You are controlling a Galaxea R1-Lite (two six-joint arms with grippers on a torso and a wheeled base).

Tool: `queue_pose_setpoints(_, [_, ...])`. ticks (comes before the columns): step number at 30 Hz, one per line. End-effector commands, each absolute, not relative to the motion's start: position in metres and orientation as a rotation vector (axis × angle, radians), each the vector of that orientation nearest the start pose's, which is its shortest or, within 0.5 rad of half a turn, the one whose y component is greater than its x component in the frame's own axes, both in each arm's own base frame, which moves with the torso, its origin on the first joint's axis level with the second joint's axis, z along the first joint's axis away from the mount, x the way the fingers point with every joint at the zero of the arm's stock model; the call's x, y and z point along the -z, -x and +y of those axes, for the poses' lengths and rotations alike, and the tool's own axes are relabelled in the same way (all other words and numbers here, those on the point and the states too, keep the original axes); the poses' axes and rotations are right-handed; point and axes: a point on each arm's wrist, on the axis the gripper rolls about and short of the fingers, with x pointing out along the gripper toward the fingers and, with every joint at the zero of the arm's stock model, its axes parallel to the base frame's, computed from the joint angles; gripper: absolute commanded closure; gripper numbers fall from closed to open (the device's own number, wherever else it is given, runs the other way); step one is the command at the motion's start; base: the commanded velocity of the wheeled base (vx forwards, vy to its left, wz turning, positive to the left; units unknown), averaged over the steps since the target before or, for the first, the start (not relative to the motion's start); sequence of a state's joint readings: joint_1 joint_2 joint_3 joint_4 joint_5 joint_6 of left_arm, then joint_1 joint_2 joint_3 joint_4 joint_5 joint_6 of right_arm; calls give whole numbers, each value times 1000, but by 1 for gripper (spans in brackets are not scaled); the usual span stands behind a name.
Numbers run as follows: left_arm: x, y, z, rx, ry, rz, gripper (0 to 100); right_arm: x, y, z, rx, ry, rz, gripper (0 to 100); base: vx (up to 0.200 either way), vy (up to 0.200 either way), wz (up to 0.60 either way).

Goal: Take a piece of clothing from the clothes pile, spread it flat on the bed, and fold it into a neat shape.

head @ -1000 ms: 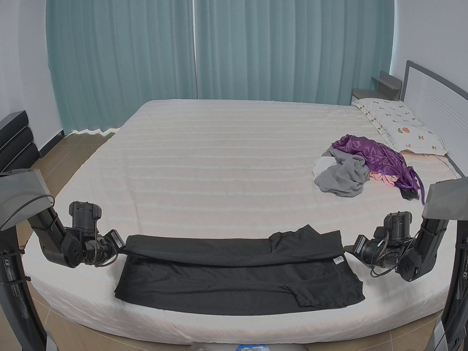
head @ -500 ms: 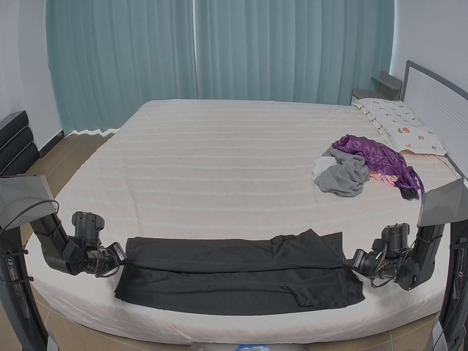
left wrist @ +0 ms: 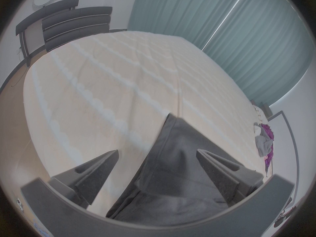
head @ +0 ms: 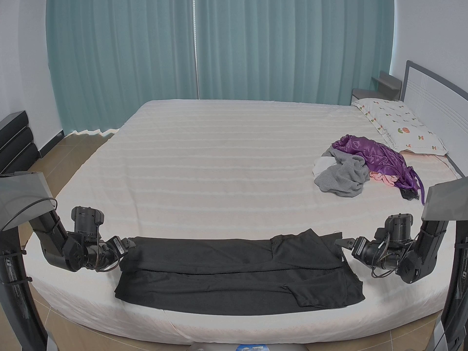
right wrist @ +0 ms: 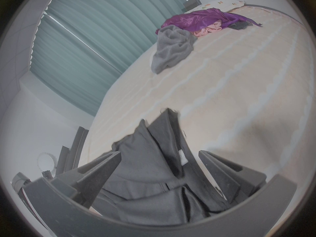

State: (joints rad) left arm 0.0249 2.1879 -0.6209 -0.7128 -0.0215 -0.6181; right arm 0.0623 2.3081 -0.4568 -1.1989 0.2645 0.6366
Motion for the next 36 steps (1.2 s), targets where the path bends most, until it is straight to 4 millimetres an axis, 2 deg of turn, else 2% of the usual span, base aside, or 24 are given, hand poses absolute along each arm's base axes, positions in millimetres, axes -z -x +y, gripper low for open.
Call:
queue_pose_setpoints(1, [-4, -341, 7, -248, 624, 743, 0, 22, -330, 27, -110, -718, 667, 0, 0, 0, 0])
queue_pose_setpoints(5, [14, -370, 3, -235, 624, 738, 0, 33, -345, 31, -97, -788, 677, 0, 0, 0, 0])
queue_pose_setpoints(7, [22, -379, 0, -231, 621, 742, 0, 39, -347, 31, -82, -822, 689, 0, 0, 0, 0])
queue_pose_setpoints(11, [37, -385, -3, -233, 597, 760, 0, 42, -346, 29, -79, -826, 688, 0, 0, 0, 0])
queue_pose_setpoints(19, [40, -387, -5, -228, 579, 761, 0, 42, -344, 30, -77, -824, 696, 0, 0, 0, 0])
queue_pose_setpoints(20, [39, -388, -4, -229, 582, 754, 100, 43, -344, 31, -75, -823, 696, 0, 0, 0, 0])
queue_pose_setpoints(29, [34, -395, 11, -316, 627, 694, 100, 43, -348, 24, -38, -825, 681, 0, 0, 0, 0])
queue_pose_setpoints(36, [32, -397, 13, -334, 662, 677, 100, 47, -363, 24, 16, -807, 675, 0, 0, 0, 0])
